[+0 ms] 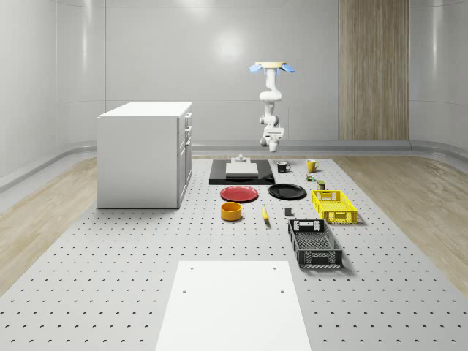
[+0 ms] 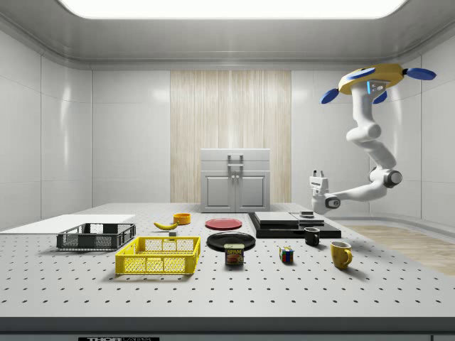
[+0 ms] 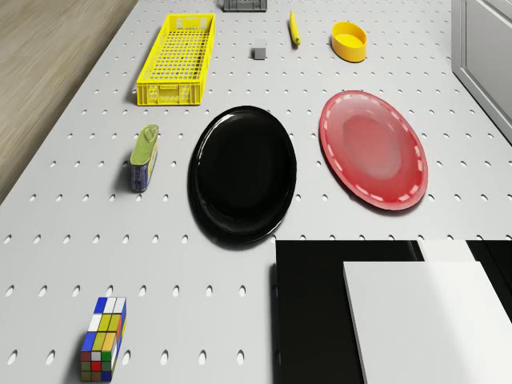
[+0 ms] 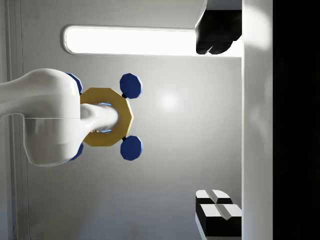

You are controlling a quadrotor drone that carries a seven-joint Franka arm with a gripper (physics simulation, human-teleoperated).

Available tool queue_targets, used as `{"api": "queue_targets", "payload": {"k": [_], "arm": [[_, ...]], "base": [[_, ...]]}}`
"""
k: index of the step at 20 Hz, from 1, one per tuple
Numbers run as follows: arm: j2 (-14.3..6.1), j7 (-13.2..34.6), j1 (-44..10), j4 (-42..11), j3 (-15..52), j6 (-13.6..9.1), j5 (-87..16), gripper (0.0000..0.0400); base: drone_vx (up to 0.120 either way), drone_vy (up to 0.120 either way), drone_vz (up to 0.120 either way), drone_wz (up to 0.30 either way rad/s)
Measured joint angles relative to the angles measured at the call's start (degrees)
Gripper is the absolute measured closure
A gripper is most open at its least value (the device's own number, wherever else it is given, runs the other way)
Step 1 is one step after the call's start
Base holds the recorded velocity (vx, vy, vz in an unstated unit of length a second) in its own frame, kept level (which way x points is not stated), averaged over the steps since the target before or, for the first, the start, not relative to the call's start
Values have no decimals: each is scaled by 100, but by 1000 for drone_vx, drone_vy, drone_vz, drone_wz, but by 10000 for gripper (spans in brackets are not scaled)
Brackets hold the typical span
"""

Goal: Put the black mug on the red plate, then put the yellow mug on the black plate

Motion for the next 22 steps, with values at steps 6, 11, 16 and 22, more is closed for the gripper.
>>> {"api": "queue_targets", "payload": {"k": [6,11,16,22], "arm": [[-21,31,-52,-26,168,28,-235,0],[-46,96,-159,-81,515,57,-724,0],[-107,253,-405,-300,1288,108,-1825,0],[-371,795,-1086,-1451,3123,244,-4636,0]], "base": [[120,0,0,0],[120,0,0,0],[104,0,0,0],[0,0,-53,0]]}}
